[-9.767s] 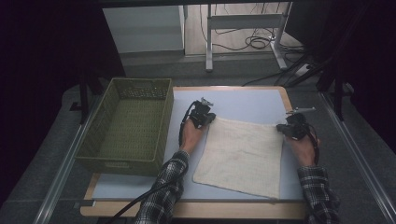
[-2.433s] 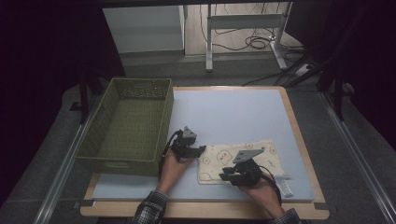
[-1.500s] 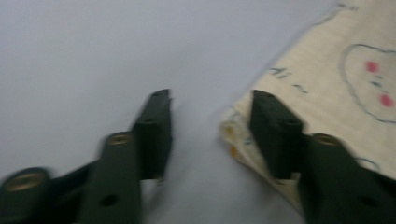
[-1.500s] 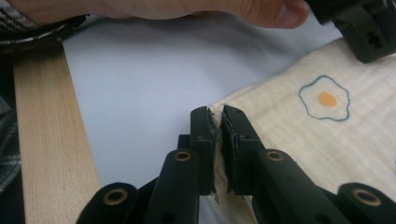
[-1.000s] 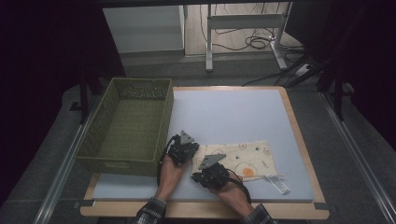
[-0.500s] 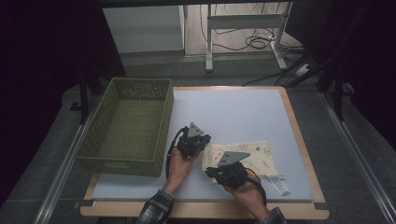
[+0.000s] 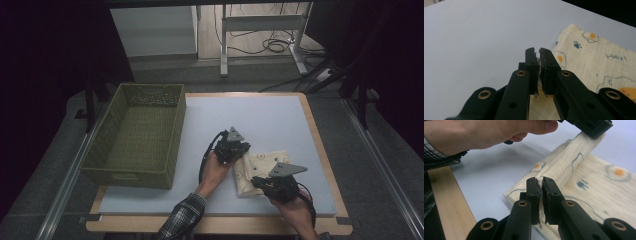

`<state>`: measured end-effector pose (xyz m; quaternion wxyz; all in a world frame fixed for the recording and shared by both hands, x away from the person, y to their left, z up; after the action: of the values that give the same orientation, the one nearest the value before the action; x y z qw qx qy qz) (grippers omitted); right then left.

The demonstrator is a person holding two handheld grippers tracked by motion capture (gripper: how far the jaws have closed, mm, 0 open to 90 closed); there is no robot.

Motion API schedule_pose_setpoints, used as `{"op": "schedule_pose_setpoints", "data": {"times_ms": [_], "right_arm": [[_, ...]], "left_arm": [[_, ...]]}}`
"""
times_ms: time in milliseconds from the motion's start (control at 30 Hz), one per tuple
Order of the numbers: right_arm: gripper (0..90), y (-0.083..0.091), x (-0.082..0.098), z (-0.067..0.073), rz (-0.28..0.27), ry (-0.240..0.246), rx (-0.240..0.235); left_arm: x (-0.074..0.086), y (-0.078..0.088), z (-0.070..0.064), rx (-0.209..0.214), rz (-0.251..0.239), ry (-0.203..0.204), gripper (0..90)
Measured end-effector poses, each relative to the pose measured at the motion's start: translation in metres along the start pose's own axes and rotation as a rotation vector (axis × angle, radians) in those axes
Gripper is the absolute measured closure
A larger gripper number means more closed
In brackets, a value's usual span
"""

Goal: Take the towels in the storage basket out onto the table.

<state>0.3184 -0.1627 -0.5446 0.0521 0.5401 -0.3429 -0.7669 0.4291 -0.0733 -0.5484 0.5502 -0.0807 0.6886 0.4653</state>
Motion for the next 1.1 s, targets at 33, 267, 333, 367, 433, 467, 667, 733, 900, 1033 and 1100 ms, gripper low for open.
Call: {"op": "schedule_pose_setpoints", "data": {"times_ms": [33,267,333,367,433,467,667,733,900,1033,1100], "right_arm": [[83.9,0.0,0.0,0.0,0.0,0.0,0.0],[83.9,0.027,0.012,-0.012,-0.015,-0.022,0.046],[83.9,0.033,0.015,-0.015,-0.016,-0.032,0.057],[83.9,0.033,0.015,-0.015,-0.016,-0.032,0.057],[83.9,0.041,0.019,-0.021,-0.018,-0.042,0.077],[83.8,0.045,0.021,-0.023,-0.022,-0.049,0.086],[83.8,0.061,0.029,-0.032,-0.026,-0.069,0.118],[83.8,0.063,0.03,-0.033,-0.028,-0.073,0.121],[83.7,0.068,0.036,-0.039,-0.022,-0.08,0.144],[83.5,0.067,0.044,-0.044,-0.01,-0.092,0.158],[83.4,0.067,0.048,-0.046,-0.008,-0.1,0.161]], "left_arm": [[0.0,0.0,0.0,0.0,0.0,0.0,85.6],[-0.018,-0.015,-0.021,0.036,-0.021,-0.039,85.4],[-0.026,-0.021,-0.029,0.042,-0.029,-0.066,85.3],[-0.026,-0.021,-0.029,0.042,-0.029,-0.066,85.3],[-0.03,-0.025,-0.034,0.047,-0.03,-0.08,85.3],[-0.035,-0.03,-0.039,0.058,-0.035,-0.082,85.3],[-0.043,-0.042,-0.052,0.069,-0.025,-0.105,85.2],[-0.043,-0.044,-0.054,0.072,-0.019,-0.107,85.2],[-0.045,-0.054,-0.06,0.076,-0.013,-0.109,85.0],[-0.044,-0.061,-0.063,0.081,-0.001,-0.115,84.7],[-0.044,-0.064,-0.066,0.085,-0.002,-0.107,83.9]]}}
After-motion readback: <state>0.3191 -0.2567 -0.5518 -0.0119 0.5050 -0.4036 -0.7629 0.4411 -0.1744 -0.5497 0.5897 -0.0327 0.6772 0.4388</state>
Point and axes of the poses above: each handheld gripper's, and its own axes: y roughly backward along the jaws, x roughly out of its underside, z roughly to its left, the point moved 8 cm from there along -y, roughly forward along the jaws, and after that the axes turned 11 degrees about -x, right-handed, at the moved point
